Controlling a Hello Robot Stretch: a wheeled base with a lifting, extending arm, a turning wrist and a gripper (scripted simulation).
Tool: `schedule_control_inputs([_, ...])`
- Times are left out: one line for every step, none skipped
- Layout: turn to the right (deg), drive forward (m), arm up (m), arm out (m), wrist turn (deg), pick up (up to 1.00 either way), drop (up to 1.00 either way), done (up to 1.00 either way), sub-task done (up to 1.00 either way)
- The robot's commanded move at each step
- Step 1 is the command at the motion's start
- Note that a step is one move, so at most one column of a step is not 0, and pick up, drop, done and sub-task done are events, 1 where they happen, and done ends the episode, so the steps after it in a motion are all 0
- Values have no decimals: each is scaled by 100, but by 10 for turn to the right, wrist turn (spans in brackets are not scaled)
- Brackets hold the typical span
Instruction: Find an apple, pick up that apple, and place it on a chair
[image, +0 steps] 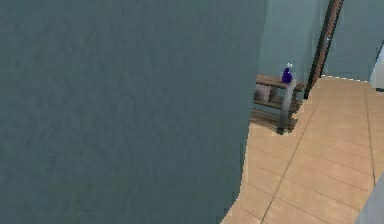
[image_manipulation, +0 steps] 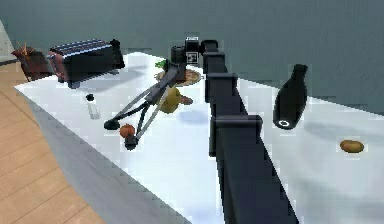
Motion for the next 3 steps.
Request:
schedule_control_inputs([0,0,0,0,450,0,0,0,0])
schedule_control_inputs([0,0,0,0,450,0,0,0,0])
schedule_control_inputs([0,0,0,0,210,0,0,0,0])
